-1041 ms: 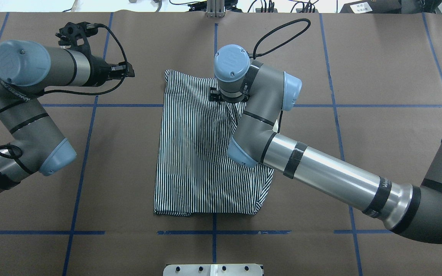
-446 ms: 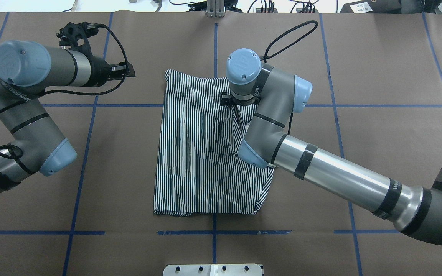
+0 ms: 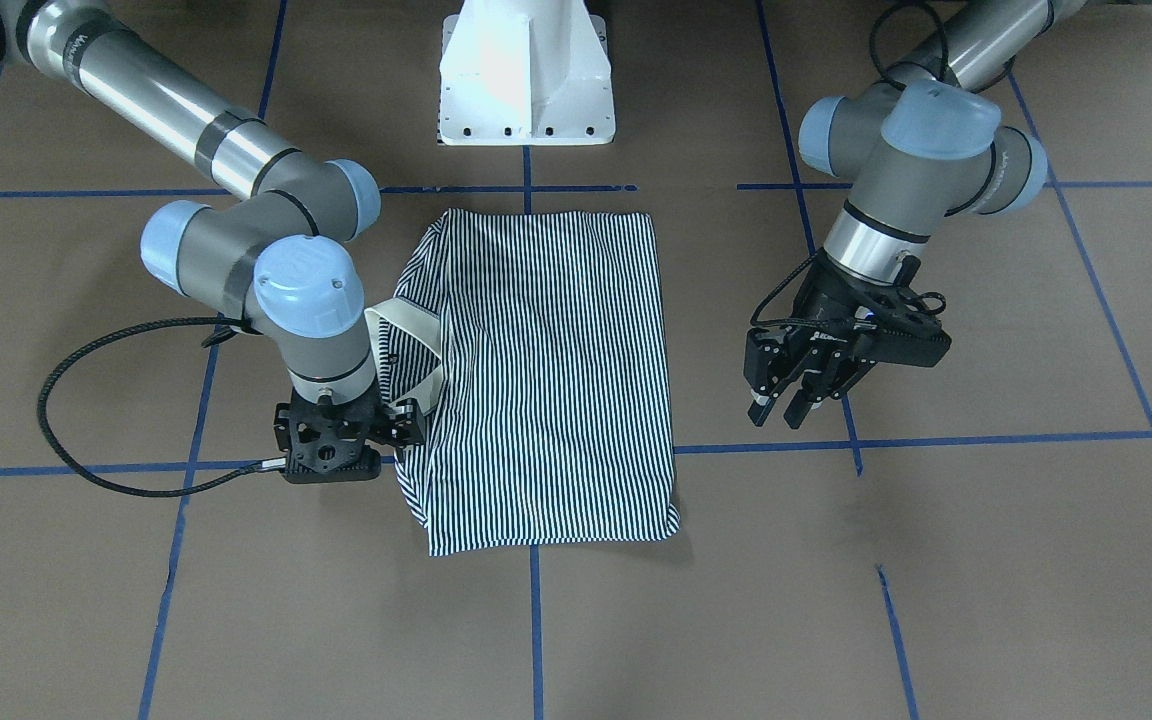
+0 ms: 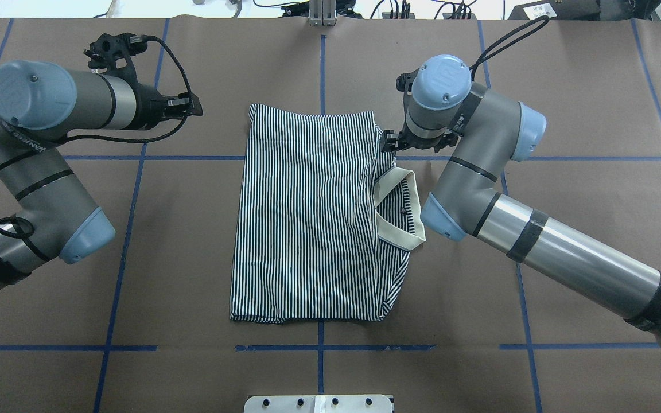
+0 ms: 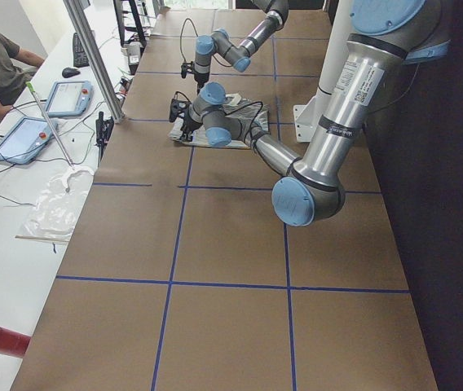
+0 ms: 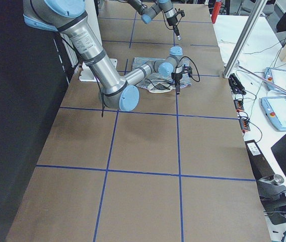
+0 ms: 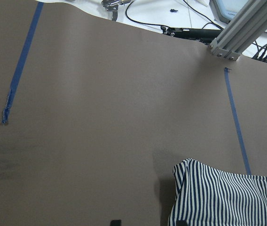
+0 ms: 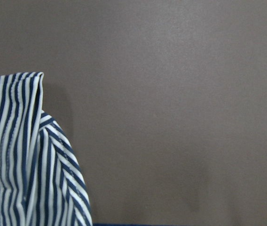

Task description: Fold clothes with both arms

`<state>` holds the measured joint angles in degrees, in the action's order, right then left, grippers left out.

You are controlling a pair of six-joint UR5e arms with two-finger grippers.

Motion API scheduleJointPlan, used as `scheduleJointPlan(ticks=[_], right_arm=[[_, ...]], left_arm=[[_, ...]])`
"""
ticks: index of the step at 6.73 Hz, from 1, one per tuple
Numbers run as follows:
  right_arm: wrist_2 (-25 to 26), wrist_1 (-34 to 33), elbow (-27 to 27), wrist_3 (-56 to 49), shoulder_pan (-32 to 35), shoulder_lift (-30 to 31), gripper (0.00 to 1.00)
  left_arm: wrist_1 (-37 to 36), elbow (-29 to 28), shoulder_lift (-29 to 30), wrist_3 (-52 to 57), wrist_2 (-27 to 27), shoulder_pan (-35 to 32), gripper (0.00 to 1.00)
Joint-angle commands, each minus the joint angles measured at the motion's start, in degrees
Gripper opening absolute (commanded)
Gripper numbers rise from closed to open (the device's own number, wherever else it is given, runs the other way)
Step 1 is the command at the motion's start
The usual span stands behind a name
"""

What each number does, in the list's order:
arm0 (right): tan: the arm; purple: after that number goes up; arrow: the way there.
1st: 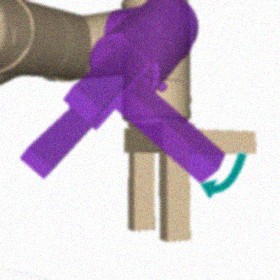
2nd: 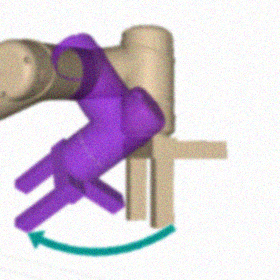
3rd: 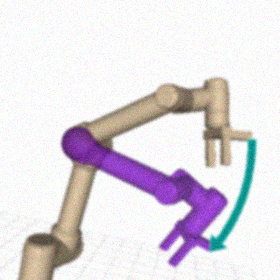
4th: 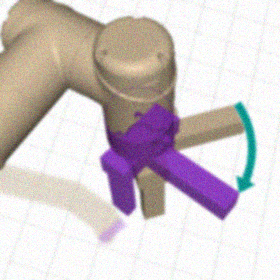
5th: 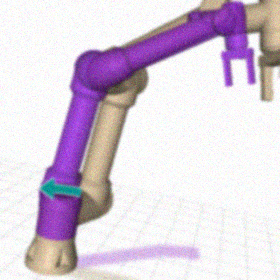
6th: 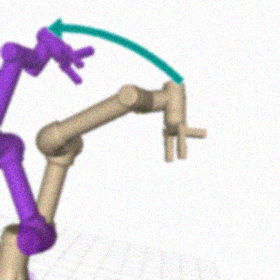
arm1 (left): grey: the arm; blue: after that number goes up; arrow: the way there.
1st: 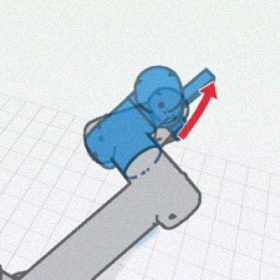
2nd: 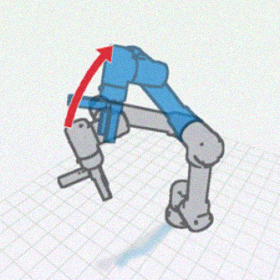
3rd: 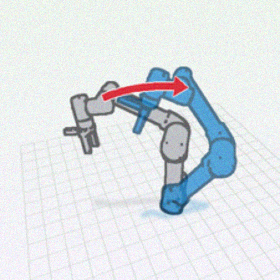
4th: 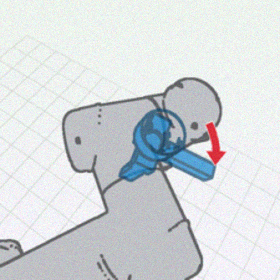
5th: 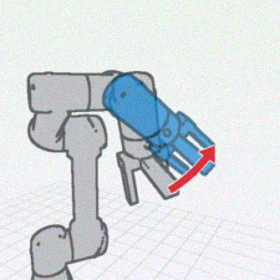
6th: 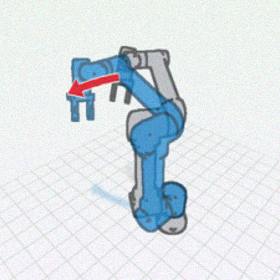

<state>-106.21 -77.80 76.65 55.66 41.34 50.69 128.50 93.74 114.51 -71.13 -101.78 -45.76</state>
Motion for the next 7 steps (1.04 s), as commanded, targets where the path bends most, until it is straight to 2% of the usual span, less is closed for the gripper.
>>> scheduleJointPlan(ticks=[1,2,3,4,5,6,7], right_arm=[[-0.6,-1.2,5.5,4.4,0.5,0.6,1.00],[-0.4,-3.8,14.3,16.5,-1.3,3.3,1.00],[5.8,-4.0,23.0,34.3,-7.8,7.5,0.99],[14.5,-4.2,26.2,46.9,-14.6,8.1,0.91],[17.7,-4.3,27.7,54.7,-19.1,8.5,0.89],[20.1,-8.9,31.6,61.0,-24.5,9.8,0.88],[26.3,-12.4,32.9,63.2,-29.6,11.0,0.88]], left_arm=[[-0.1,0.6,-0.1,-0.1,0.0,0.0,0.49],[0.0,0.9,-0.2,-0.1,-1.7,-0.2,0.49],[0.0,1.0,-0.3,-0.1,-1.8,-0.3,0.49],[-0.1,1.0,-0.3,-0.1,-1.8,-0.3,0.49],[-0.1,1.0,-0.4,-0.1,-1.8,-0.4,0.49],[-0.1,1.0,-0.4,-0.1,-1.8,-0.4,0.49],[-0.1,0.9,-0.4,-0.2,-1.8,-0.6,0.49]])
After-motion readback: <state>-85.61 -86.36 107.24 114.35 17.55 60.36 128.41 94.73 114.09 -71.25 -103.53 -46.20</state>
